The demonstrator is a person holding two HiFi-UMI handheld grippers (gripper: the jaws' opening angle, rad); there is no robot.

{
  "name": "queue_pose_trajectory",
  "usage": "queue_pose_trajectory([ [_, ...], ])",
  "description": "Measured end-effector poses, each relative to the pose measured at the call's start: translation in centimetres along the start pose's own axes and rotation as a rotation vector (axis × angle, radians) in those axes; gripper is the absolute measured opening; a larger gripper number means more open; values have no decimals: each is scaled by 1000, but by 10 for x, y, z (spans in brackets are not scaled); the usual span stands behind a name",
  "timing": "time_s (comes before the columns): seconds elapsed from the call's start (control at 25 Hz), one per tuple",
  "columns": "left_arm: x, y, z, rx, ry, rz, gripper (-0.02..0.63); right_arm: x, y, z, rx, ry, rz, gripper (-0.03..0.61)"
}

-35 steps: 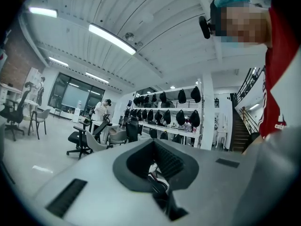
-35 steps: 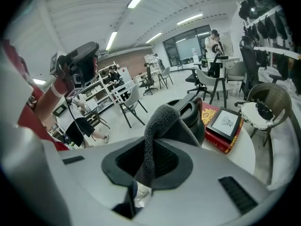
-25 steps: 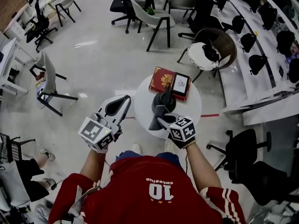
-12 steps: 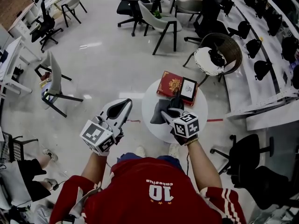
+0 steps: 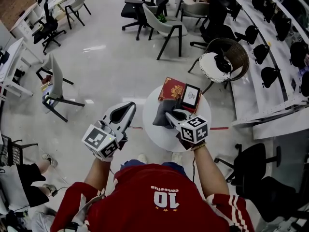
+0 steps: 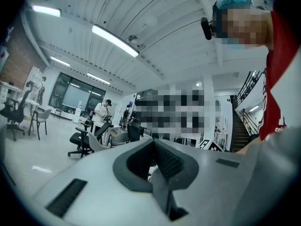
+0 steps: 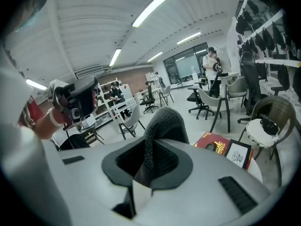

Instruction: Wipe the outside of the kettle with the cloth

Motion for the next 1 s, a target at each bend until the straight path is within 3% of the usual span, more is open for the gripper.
queue_pose_trajectory([
  [0.44, 46, 2, -32, 11, -58, -1, 5, -63, -27, -90, -8, 58, -90, 49],
  [0.72, 70, 11, -49, 12, -118, 8, 6, -74, -11, -152, -56, 80, -45, 49],
  [1.0, 89, 25, -60, 15, -196, 30, 5, -57, 23, -186, -139, 34, 59, 49],
])
Point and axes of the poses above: the fingertips, and each gripper's own axes: x forward along the fingers, z to its left, y out of its underside, the point moved 1 cm from there along -x, backward along the fingers, and after that the axes turned 9 degrees about y, right-handed, at the moved point
